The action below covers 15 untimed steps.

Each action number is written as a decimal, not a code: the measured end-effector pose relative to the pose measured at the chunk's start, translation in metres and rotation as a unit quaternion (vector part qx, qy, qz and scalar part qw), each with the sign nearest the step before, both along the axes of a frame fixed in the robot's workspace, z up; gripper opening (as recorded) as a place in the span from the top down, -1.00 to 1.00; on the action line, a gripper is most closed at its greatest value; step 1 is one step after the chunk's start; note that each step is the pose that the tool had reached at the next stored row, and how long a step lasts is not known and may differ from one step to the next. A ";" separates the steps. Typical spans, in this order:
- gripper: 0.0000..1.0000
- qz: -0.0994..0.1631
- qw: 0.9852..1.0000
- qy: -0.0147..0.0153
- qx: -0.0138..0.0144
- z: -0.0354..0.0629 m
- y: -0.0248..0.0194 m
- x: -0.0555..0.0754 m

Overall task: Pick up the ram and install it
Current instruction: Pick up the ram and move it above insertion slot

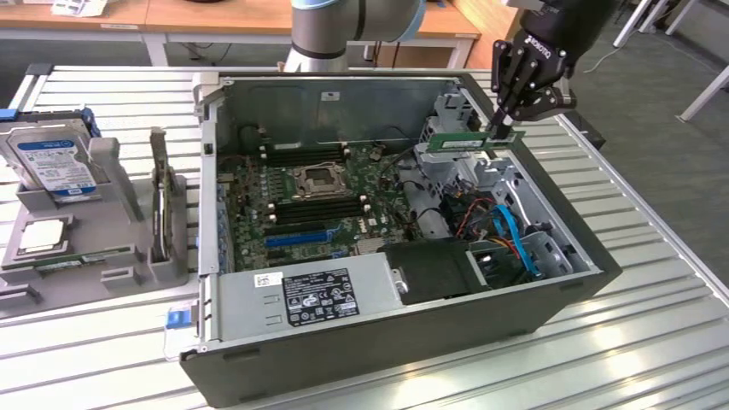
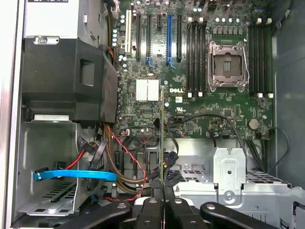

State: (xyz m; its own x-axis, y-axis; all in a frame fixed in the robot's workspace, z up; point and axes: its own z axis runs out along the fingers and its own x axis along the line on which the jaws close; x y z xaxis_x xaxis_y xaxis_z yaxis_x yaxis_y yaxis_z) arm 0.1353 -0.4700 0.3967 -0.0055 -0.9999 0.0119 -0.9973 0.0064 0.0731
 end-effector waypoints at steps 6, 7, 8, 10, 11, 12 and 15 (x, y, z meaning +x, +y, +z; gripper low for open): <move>0.76 0.000 1.000 0.000 0.000 0.0000 0.0000 0.000; 0.76 0.000 1.000 0.000 0.000 0.0000 0.0000 0.000; 0.76 0.000 1.000 0.000 0.000 0.0000 0.0000 0.000; 0.76 0.000 1.000 0.000 0.000 0.0000 0.0000 0.000; 0.76 0.000 1.000 0.000 0.000 0.0000 0.0000 0.000; 0.76 0.000 1.000 0.000 0.000 0.0000 0.0000 0.000; 0.76 0.000 1.000 0.000 0.000 0.0000 -0.0001 -0.001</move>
State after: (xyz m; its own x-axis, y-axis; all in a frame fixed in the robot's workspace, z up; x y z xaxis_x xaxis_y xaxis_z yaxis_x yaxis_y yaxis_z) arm 0.1346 -0.4701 0.3967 -0.0056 -0.9999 0.0118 -0.9973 0.0064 0.0731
